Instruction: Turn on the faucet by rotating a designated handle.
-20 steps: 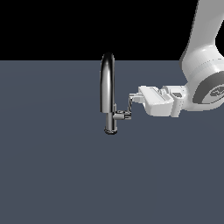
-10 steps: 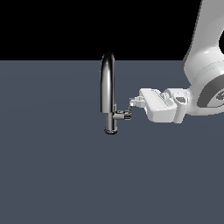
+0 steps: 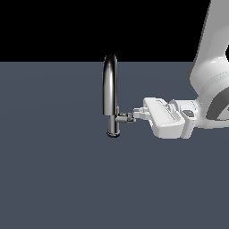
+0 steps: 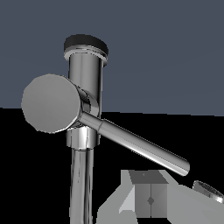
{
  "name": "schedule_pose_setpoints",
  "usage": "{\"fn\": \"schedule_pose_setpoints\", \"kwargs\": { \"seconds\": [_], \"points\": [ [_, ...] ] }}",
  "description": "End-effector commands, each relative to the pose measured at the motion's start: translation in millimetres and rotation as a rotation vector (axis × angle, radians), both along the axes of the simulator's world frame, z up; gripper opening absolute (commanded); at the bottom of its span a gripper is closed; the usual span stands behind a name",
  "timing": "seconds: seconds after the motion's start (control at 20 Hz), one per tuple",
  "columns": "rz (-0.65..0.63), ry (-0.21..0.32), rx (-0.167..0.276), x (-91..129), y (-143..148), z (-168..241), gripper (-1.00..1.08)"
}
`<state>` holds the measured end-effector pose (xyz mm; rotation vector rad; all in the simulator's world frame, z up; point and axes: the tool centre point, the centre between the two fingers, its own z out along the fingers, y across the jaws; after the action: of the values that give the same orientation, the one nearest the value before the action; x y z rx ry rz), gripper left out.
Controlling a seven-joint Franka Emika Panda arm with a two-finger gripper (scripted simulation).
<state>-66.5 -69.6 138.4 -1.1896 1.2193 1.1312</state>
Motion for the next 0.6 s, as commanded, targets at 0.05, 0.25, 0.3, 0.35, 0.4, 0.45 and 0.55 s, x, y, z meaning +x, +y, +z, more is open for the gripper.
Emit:
{"fn": "schedule_pose_setpoints", "kwargs": {
  "seconds": [0.05,0.25,0.3,0.35,0.4,0.45,0.55],
  "points": [
    [0.004,0.007,0.003,-4,2,-16,-1.00],
    [0.008,0.014,0.007,-10,5,-39,-1.00],
    [0.009,0.016,0.007,-11,5,-45,-1.00],
    [0.010,0.018,0.008,-13,6,-51,-1.00],
    [0.011,0.019,0.009,-14,6,-56,-1.00],
    [0.012,0.021,0.010,-15,7,-62,-1.00],
    [0.014,0.024,0.012,-18,8,-73,-1.00]
  ]
}}
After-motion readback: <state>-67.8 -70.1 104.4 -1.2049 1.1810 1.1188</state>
